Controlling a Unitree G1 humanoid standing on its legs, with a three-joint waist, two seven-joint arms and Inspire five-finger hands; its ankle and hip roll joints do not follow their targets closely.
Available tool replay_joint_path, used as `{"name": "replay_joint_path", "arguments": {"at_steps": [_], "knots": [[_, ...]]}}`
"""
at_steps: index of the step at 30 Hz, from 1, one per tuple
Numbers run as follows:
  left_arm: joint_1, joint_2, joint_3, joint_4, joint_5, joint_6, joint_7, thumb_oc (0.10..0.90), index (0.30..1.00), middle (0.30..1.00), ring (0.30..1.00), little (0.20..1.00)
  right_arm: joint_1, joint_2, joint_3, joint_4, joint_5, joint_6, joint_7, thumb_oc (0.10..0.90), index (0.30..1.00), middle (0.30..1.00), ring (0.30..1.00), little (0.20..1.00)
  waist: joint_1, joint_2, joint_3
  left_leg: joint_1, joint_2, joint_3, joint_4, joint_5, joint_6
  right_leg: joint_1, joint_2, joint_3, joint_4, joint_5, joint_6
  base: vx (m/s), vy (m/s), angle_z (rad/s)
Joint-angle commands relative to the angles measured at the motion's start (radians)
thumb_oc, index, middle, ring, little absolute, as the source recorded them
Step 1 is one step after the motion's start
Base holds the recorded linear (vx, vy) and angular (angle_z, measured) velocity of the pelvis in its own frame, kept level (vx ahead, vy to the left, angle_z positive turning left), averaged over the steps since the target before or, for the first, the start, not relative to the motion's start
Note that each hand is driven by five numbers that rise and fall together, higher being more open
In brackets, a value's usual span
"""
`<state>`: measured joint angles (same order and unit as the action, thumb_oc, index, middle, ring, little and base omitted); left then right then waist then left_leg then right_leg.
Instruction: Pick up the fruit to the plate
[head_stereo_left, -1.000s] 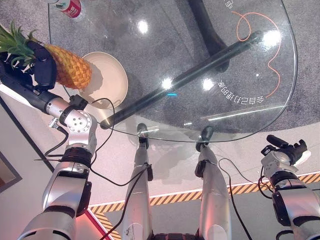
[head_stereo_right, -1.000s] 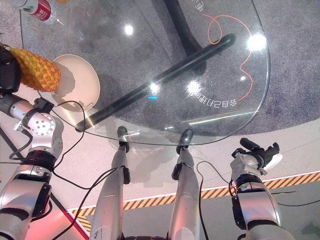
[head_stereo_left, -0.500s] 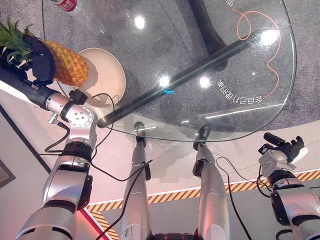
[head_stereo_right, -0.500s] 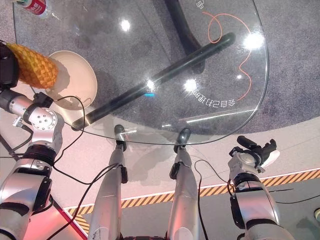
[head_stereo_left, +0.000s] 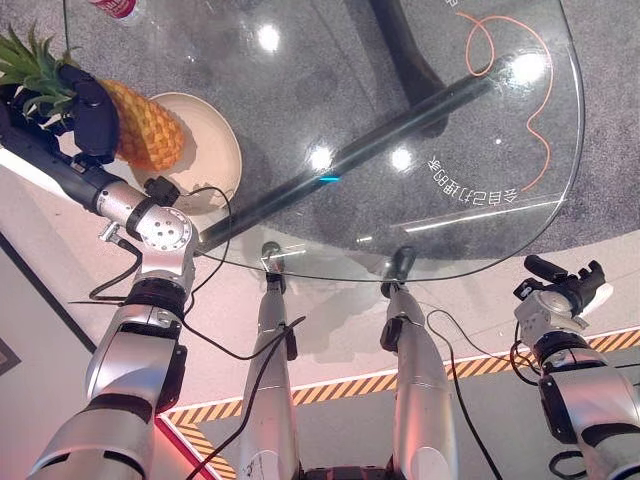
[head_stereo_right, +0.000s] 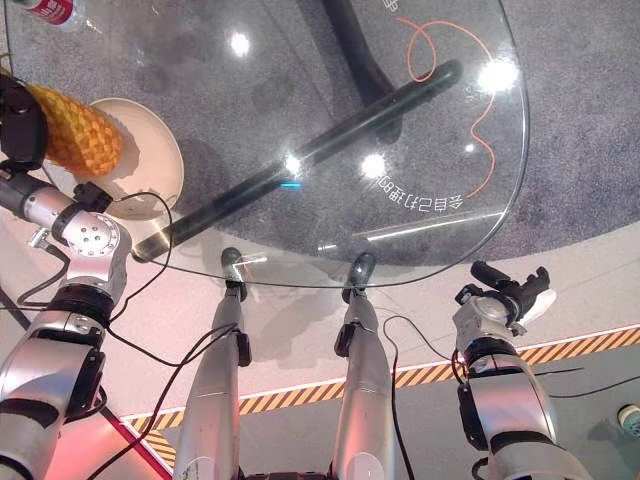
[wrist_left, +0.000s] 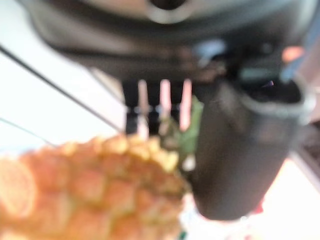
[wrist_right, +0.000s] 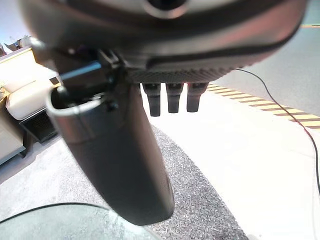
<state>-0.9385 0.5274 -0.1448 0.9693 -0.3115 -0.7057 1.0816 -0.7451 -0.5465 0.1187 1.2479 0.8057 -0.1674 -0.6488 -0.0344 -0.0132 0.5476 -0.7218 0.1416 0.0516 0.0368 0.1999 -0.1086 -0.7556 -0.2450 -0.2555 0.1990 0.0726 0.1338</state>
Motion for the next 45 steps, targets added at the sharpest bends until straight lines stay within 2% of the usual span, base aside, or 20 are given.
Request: {"name": "replay_joint_path", "arguments": {"at_steps": [1,13,22,38,40,45], "knots": [[-0.104,0.106,0.039,0.017,0.063,-0.132,0.062,0.1,0.3,0.3,0.3,0.2,0.017,-0.047,0.003,0.054,-0.02,-0.057,-0.032,0.8,0.9,0.9,0.9,0.9,0.023,-0.026,-0.028,-0.031,0.046,-0.001,0.138,-0.107,-0.034,-0.002,-0.01,0.076,0.02,0.019,0.055,0.0,0.0,0.0],[-0.111,0.106,0.041,0.009,0.116,-0.162,0.148,0.1,0.3,0.3,0.3,0.2,0.023,-0.042,0.008,0.05,-0.013,-0.078,-0.031,0.8,0.9,0.9,0.9,0.9,0.027,-0.034,-0.028,-0.033,0.047,-0.006,0.147,-0.122,-0.035,0.002,-0.007,0.069,0.024,0.008,0.056,0.0,-0.002,0.0],[-0.143,0.116,0.05,0.045,0.18,-0.155,0.247,0.1,0.3,0.3,0.3,0.2,0.007,-0.037,0.02,0.056,-0.005,-0.084,-0.032,0.8,0.9,0.9,0.9,0.9,0.025,-0.042,-0.028,-0.04,0.046,-0.008,0.143,-0.115,-0.033,0.0,-0.004,0.068,0.016,0.015,0.054,0.0,-0.001,0.0],[-0.155,0.115,0.037,0.064,0.167,-0.166,0.209,0.1,0.3,0.3,0.3,0.2,-0.001,-0.034,0.021,0.058,-0.004,-0.095,-0.023,0.8,0.9,0.9,0.9,0.9,0.025,-0.055,-0.028,-0.042,0.045,-0.012,0.142,-0.115,-0.033,0.003,0.004,0.069,0.011,0.018,0.055,0.0,0.0,0.0],[-0.155,0.111,0.033,0.062,0.169,-0.167,0.204,0.136,0.331,0.331,0.331,0.236,-0.003,-0.032,0.02,0.056,-0.006,-0.094,-0.027,0.8,0.9,0.9,0.9,0.9,0.026,-0.059,-0.028,-0.042,0.046,-0.013,0.142,-0.115,-0.034,0.005,0.005,0.066,0.01,0.018,0.056,0.01,-0.016,0.0],[-0.161,0.11,0.025,0.062,0.152,-0.163,0.183,0.141,0.335,0.335,0.335,0.241,-0.004,-0.029,0.022,0.056,0.0,-0.098,-0.028,0.8,0.9,0.9,0.9,0.9,0.029,-0.066,-0.028,-0.044,0.049,-0.015,0.143,-0.115,-0.034,0.009,0.008,0.062,0.008,0.018,0.057,0.0,0.0,0.0]]}}
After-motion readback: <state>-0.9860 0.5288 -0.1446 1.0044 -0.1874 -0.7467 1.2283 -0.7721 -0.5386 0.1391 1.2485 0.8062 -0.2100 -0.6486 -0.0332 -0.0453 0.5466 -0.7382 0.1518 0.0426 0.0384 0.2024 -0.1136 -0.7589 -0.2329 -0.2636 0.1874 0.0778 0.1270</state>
